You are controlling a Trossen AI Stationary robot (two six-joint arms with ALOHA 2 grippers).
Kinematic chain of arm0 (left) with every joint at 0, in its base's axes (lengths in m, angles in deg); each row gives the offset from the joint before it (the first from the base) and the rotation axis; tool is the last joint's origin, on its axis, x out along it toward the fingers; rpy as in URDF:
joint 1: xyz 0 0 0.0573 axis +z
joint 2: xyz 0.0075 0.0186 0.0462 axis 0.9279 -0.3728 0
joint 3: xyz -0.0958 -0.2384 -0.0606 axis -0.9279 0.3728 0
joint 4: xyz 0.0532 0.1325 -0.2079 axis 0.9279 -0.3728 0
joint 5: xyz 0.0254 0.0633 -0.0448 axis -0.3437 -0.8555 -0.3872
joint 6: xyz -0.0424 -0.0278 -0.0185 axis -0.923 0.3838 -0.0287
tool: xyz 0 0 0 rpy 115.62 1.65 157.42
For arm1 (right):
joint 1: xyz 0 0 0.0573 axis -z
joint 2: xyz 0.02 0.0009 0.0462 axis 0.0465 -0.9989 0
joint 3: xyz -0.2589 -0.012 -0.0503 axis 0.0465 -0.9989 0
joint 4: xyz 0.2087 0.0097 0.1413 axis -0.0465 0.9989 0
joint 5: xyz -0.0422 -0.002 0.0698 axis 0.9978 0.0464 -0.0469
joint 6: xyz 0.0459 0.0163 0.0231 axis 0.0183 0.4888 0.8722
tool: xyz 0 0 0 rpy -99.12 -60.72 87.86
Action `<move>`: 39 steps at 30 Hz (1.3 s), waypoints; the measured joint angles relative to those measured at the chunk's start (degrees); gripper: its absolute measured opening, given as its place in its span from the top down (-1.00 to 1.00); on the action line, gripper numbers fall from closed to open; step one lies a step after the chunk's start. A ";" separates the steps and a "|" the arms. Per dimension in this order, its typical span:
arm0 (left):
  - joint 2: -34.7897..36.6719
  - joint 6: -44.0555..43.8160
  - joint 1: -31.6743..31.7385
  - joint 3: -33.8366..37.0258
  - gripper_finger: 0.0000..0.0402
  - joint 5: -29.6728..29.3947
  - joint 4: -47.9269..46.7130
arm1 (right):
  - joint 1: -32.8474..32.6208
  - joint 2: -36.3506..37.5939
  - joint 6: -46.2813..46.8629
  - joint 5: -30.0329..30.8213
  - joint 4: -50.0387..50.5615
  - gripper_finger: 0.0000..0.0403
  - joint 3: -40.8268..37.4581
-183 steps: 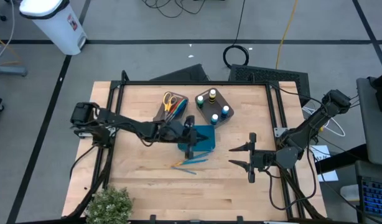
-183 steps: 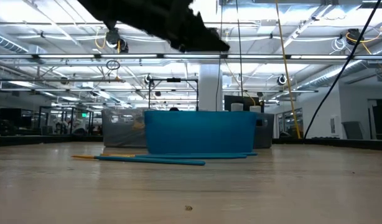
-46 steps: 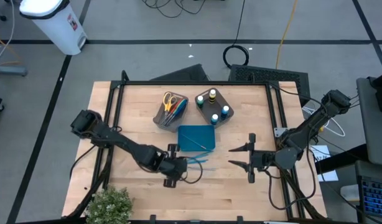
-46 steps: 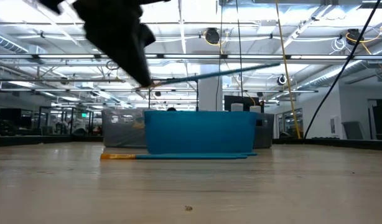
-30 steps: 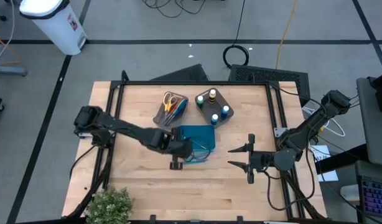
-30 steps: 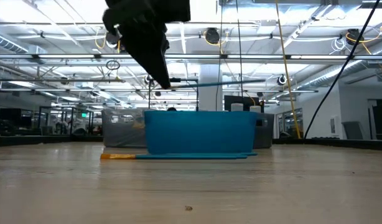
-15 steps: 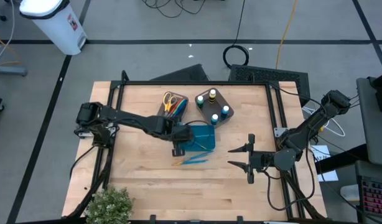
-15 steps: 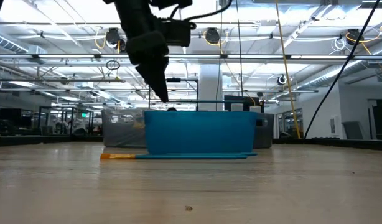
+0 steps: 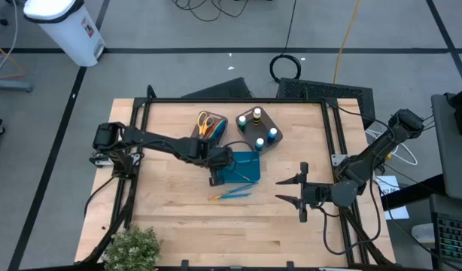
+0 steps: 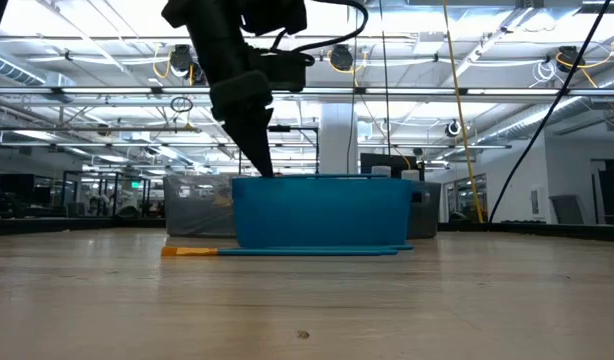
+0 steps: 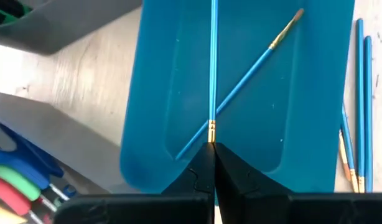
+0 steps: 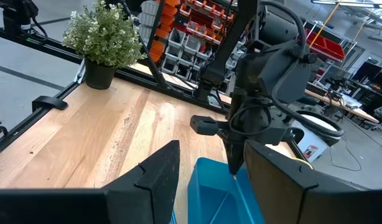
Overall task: Pick & Place Paint Supplies
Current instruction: Put the blue paint brush into the blue bin
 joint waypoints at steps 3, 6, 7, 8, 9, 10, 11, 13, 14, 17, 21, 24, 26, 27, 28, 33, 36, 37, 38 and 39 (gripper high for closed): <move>0.00 0.22 -0.02 0.99 1.00 0.10 0.61 | 0.00 0.00 0.01 0.00 0.00 0.15 0.00; 0.00 0.16 0.07 1.71 1.00 0.10 1.21 | 0.00 0.00 0.05 0.00 0.00 0.15 0.00; 0.00 0.10 0.07 1.82 1.00 0.10 1.28 | 0.00 0.00 0.05 0.00 0.00 0.15 0.00; 0.00 -0.03 0.07 1.85 1.00 0.10 1.32 | 0.00 0.00 0.02 0.00 0.00 0.15 0.00; 0.00 -0.02 0.07 1.85 1.00 0.10 1.38 | 0.00 0.00 0.01 0.00 0.01 0.15 0.00; 0.00 -0.02 0.07 1.86 1.00 0.10 1.46 | 0.00 0.00 0.02 0.00 0.02 0.15 0.00; 0.00 -0.03 0.07 1.88 1.00 0.10 1.68 | 0.00 0.00 0.03 0.00 0.00 0.15 0.00; 0.00 -0.02 0.05 1.88 1.00 0.10 2.59 | 0.00 0.00 0.02 0.00 0.00 0.15 0.00; 0.00 -0.01 0.05 1.88 1.00 0.10 3.06 | 0.00 0.00 0.03 0.00 0.00 0.15 0.00; 0.00 0.20 0.07 1.88 1.00 0.47 4.08 | 0.00 0.00 0.01 0.00 0.00 0.15 0.00; 0.00 0.24 0.07 1.88 1.00 0.93 3.94 | 0.02 0.00 0.10 0.00 0.00 0.15 0.00; 0.00 0.18 0.06 1.88 1.00 0.95 3.83 | 0.00 0.00 0.05 0.00 0.00 0.15 0.00; 0.00 0.17 0.07 1.88 1.00 0.94 3.52 | 0.00 0.00 0.12 0.00 0.00 0.15 0.00; 0.00 0.17 0.07 1.88 1.00 0.93 3.39 | 0.00 0.00 0.12 0.00 0.00 0.15 0.00; 0.00 0.16 0.07 1.88 1.00 0.93 3.37 | 0.00 0.00 0.12 0.00 0.00 0.15 0.00; -0.02 0.14 0.07 1.88 1.00 0.95 2.63 | 0.01 0.00 0.07 0.00 0.00 0.15 0.00; -0.02 -0.21 0.07 1.88 1.00 0.93 2.60 | 0.00 0.00 0.12 0.00 0.00 0.15 0.00; -0.02 -0.24 0.07 1.88 1.00 0.92 2.73 | 0.00 0.00 0.12 0.00 0.00 0.15 0.00; -0.02 -0.24 0.07 1.88 1.00 0.93 2.89 | 0.01 0.00 0.09 0.00 0.00 0.15 0.00; -0.02 -0.24 0.06 1.88 1.00 0.93 3.12 | 0.00 0.00 0.07 0.00 0.00 0.15 0.00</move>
